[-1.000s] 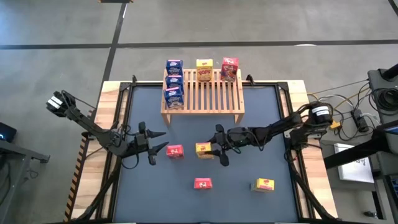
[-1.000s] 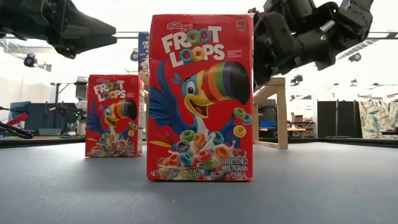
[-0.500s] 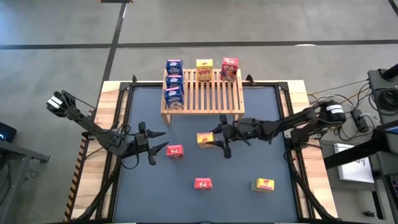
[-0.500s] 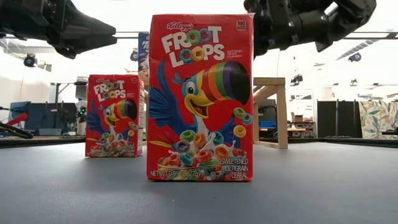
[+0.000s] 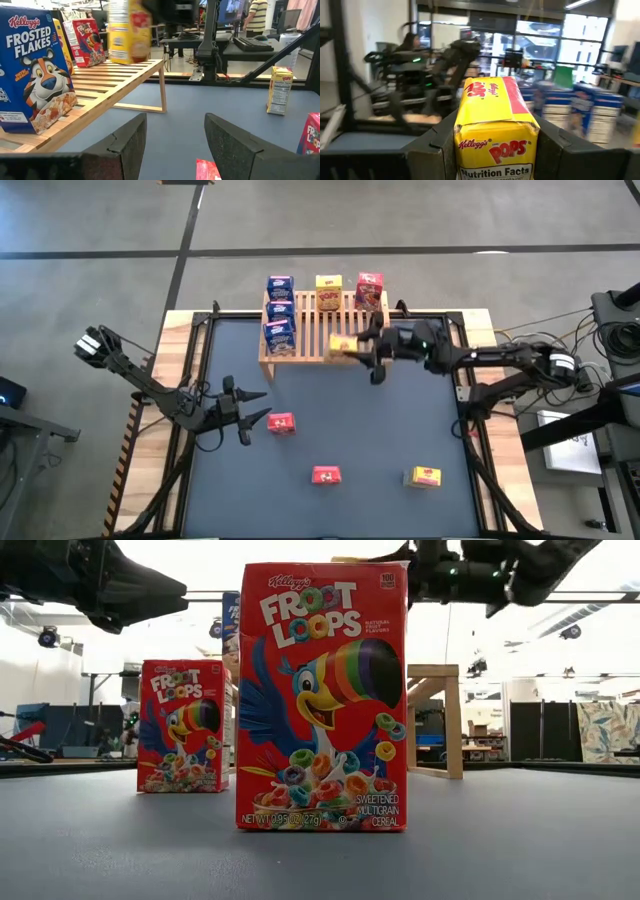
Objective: Stack cereal on shelf
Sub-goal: Put the top yellow cereal box on the shelf aligned with the yellow cereal box, then adjust the red cereal box on the shelf
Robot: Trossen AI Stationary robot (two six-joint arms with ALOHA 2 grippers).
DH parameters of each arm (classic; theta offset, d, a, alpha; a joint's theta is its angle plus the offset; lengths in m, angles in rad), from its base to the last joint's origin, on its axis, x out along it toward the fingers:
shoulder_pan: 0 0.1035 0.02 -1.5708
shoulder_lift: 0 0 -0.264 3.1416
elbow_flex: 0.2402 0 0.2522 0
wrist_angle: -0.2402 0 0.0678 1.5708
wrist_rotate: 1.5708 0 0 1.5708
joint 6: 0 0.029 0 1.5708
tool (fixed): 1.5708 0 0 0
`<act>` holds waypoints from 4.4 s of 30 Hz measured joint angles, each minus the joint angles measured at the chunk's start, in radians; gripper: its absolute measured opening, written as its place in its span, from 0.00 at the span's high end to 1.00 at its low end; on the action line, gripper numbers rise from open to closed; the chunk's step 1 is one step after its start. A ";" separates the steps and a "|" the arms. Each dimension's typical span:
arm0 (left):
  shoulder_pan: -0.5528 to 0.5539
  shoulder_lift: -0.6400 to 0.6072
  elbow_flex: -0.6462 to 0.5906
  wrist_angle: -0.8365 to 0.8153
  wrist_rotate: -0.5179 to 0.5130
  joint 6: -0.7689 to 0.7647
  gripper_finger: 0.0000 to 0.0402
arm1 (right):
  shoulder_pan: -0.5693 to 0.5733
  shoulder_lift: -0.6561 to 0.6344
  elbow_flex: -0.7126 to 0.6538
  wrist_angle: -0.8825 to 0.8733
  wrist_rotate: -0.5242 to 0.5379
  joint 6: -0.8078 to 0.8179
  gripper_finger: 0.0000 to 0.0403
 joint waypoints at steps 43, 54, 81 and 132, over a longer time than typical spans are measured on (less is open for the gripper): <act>0.010 0.000 -0.001 -0.032 0.000 -0.006 0.54 | -0.292 0.320 0.454 -0.404 -0.271 -0.094 0.59; 0.010 0.000 -0.001 -0.032 0.000 -0.006 0.54 | -0.281 0.320 0.449 -0.403 -0.278 -0.087 0.59; 0.010 0.000 -0.001 -0.031 0.000 -0.009 0.54 | -0.258 0.279 0.445 -0.404 -0.271 -0.073 0.42; 0.010 0.000 -0.001 -0.031 0.000 -0.009 0.54 | -0.342 -0.128 -0.051 -0.436 -0.004 -0.174 0.43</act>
